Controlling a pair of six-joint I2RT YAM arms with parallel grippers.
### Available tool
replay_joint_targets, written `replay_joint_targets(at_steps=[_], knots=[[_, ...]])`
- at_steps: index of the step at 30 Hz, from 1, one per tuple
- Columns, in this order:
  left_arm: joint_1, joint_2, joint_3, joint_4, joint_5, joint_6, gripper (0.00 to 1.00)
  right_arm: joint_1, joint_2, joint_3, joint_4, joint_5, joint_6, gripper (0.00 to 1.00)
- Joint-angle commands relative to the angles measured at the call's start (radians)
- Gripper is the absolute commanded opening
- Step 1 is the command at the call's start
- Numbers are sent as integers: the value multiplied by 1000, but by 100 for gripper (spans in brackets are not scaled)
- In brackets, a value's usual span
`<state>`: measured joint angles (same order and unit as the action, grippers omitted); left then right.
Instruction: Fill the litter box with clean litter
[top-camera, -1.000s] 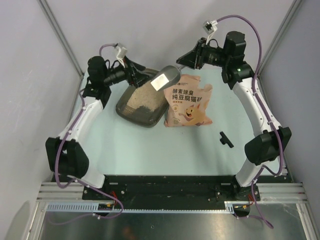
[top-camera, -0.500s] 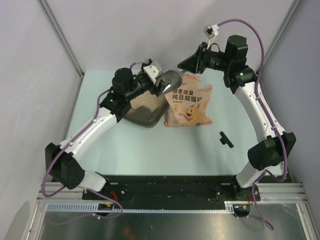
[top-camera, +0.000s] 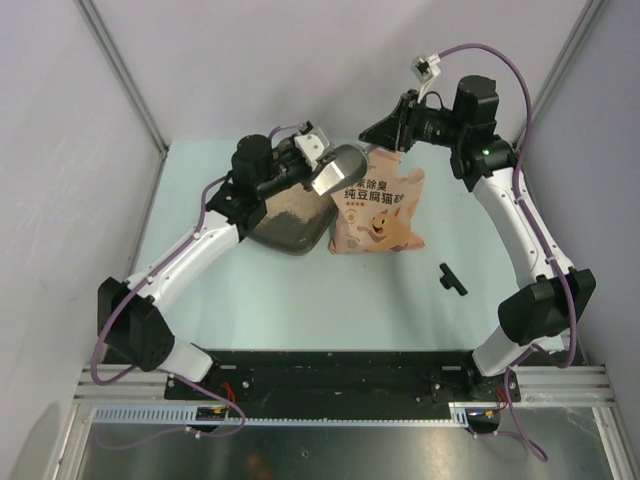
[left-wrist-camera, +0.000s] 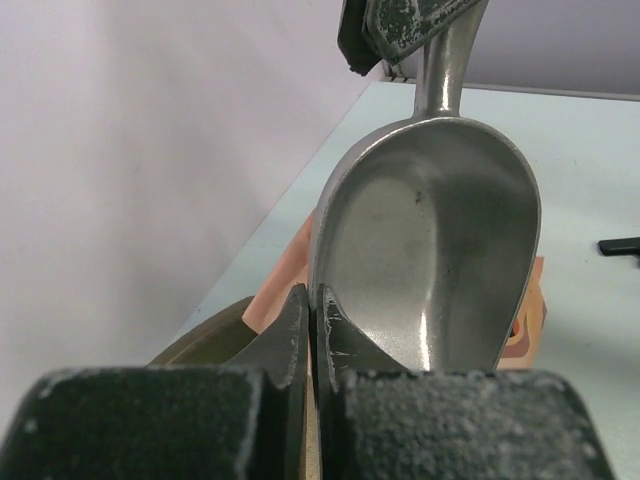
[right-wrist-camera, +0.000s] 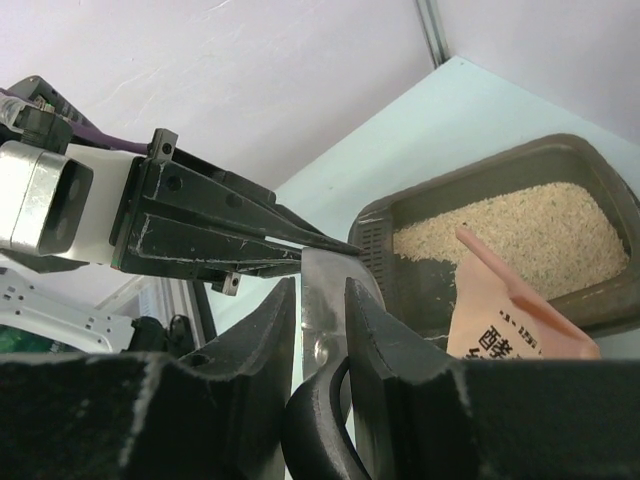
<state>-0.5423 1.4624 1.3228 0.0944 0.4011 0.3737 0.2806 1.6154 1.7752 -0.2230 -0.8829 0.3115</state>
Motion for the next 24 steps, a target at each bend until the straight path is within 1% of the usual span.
replay_joint_targets(at_steps=[1,3,4,7,10,12,16,21,24], knots=[[-4,18,52,-13,61,-5,0,-87,-45,-13,80,-39,60,44],[5,18,61,-15,56,-27,0,-133,-55,-10,74,-74,72,56],[16,16,62,-16,54,-35,0,-171,-60,-10,54,-88,66,66],[25,13,64,-19,54,-53,0,-214,-83,-29,-14,-165,-3,74],[28,10,61,-19,61,-67,0,-215,-121,-86,-42,-217,-66,76],[27,12,58,-21,68,-74,0,-201,-138,-140,-23,-226,-54,77],[27,21,61,-21,74,-82,0,-152,-150,-165,14,-217,-37,77],[27,23,69,-22,94,-87,0,-106,-146,-181,51,-134,-11,74],[27,21,70,-22,97,-94,0,-103,-134,-186,91,-84,27,69]])
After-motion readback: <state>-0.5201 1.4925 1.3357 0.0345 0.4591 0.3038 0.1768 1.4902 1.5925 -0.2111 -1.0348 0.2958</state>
